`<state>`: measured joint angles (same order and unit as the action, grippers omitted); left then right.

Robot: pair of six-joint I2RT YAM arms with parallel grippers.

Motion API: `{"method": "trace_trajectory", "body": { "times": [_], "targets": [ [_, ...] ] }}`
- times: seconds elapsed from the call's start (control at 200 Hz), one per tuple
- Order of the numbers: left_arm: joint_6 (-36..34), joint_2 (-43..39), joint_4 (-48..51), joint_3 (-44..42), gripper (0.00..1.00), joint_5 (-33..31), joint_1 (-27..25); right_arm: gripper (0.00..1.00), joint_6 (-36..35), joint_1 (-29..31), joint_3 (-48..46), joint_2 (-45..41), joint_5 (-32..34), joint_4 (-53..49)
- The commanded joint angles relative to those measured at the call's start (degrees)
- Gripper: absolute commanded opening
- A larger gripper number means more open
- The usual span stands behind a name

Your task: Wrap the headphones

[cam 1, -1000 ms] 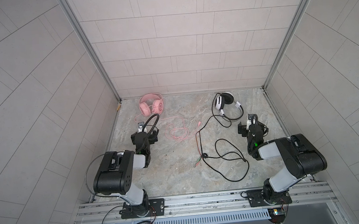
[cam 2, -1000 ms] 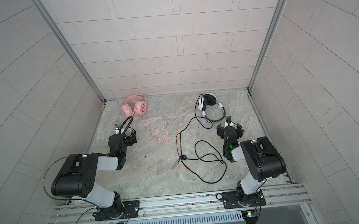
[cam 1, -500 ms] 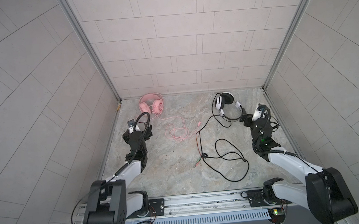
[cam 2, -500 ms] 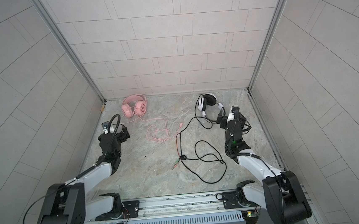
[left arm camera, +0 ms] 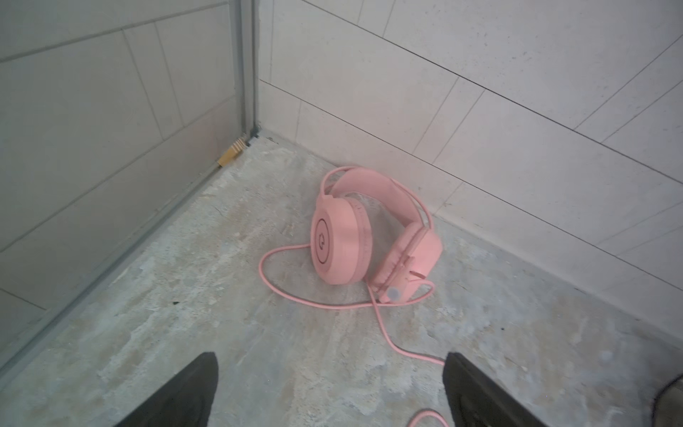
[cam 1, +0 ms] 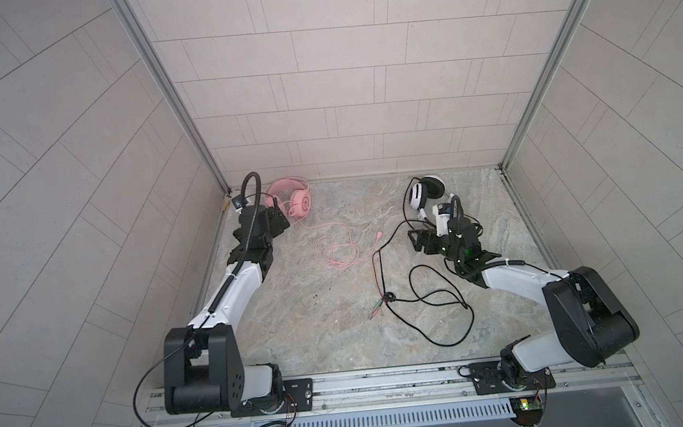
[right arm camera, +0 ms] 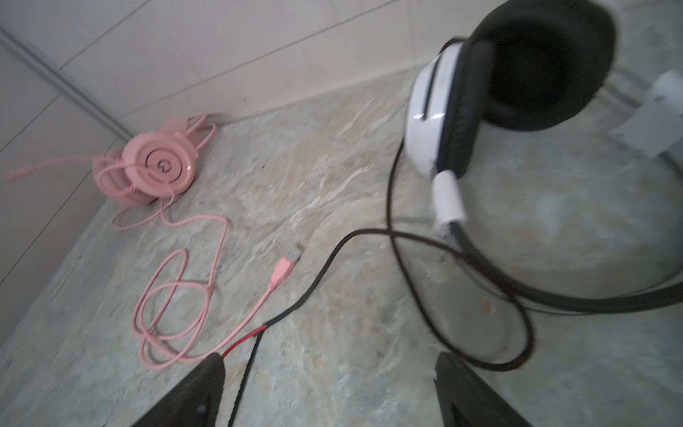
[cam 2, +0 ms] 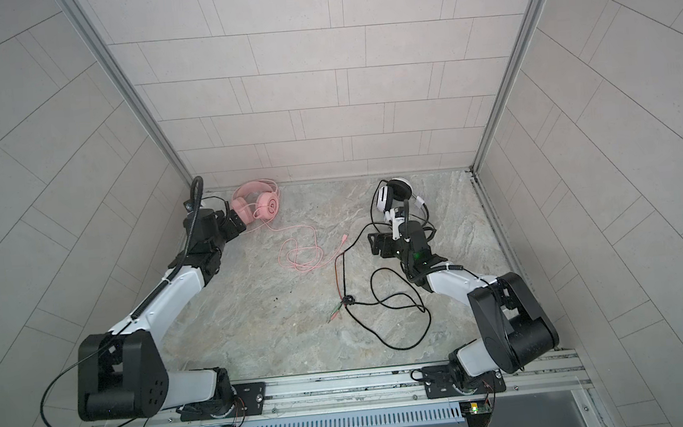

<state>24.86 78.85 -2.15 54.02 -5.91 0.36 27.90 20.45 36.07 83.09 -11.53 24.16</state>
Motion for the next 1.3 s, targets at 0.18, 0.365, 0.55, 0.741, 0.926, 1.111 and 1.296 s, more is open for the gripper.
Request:
{"method": "trace_trajectory", "body": {
  "times": [0.18, 0.365, 0.55, 0.741, 0.926, 1.111, 1.296],
  "targets": [
    [3.3, 10.4, 21.2, 22.0, 0.98, 22.3, 9.2, 0.89, 1.1, 6.5, 2.4, 5.0, -0.7, -0.5],
    [-0.8, 27.1, 33.9, 43.7, 0.97, 31.6, 10.3, 0.89, 0.1, 6.6, 3.9, 4.2, 0.1, -5.0],
    [-0.5, 44.4, 44.4, 63.7, 0.97, 34.5, 10.3, 0.89, -1.0, 6.5, 3.2, 1.2, 4.2, -7.5],
    [-1.7, 56.3, 52.7, 77.7, 0.97, 31.4, 10.2, 0.89, -1.2, 6.5, 3.3, 0.5, 5.2, -8.5],
    [-1.0, 61.6, 53.7, 81.3, 0.96, 29.0, 10.1, 0.89, -1.5, 6.5, 4.1, 1.5, 5.6, -9.5],
    [-0.6, 64.1, 52.3, 80.7, 0.82, 29.8, 9.3, 0.89, -1.4, 6.5, 5.1, 3.0, 5.2, -10.5],
    [-0.9, 64.5, 54.8, 79.6, 0.47, 35.7, 9.3, 0.89, -1.4, 6.5, 5.5, 3.6, 5.4, -11.2]
  ]
}}
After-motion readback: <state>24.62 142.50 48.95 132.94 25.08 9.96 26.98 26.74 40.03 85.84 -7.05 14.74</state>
